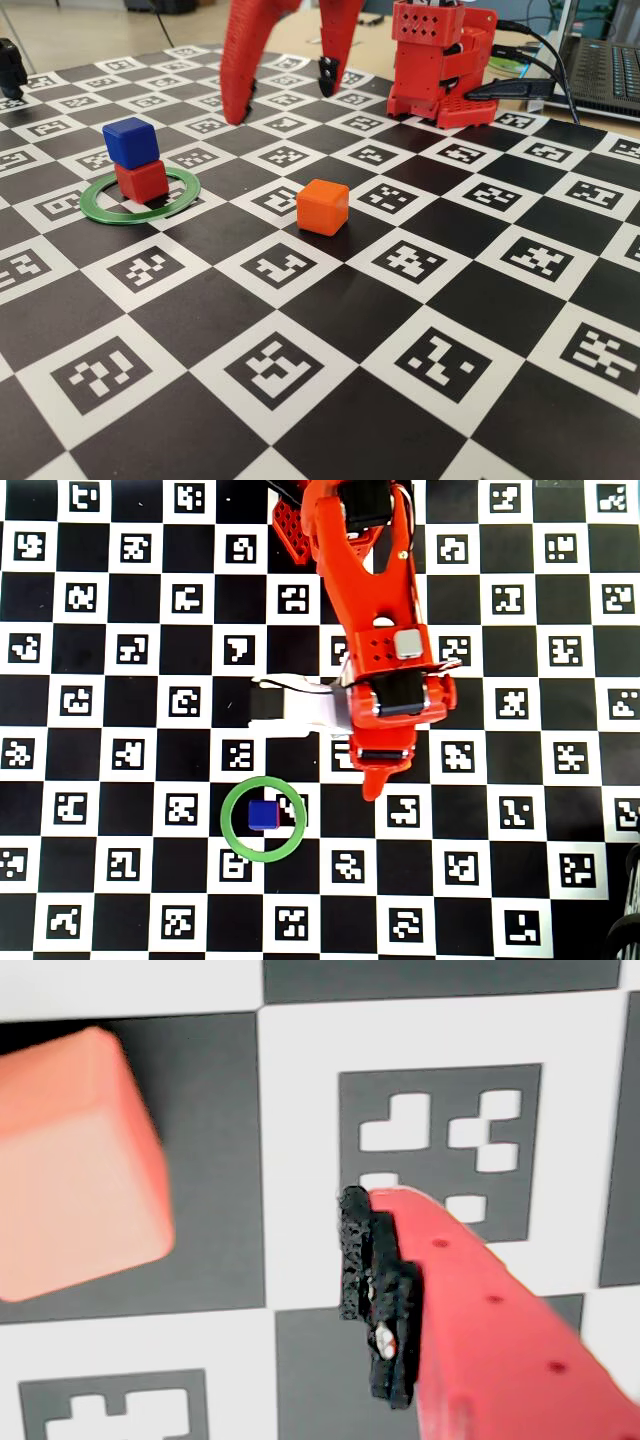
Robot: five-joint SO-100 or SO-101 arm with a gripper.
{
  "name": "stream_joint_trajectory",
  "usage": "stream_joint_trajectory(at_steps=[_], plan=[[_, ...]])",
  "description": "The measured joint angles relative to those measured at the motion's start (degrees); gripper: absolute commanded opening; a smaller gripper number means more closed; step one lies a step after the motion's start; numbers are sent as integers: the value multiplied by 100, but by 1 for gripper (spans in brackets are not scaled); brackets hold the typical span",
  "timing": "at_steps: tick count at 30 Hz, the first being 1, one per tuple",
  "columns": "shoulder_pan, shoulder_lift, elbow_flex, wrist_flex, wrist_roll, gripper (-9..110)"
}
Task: Grab the red cube then put it in the green circle then put the blue cube on top and finally the orange cube on top
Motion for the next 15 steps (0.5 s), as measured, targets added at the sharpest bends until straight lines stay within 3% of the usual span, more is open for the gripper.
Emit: stream_joint_trajectory(at_steps=[15], plan=[[-114,0,1169,-1705,176,50]])
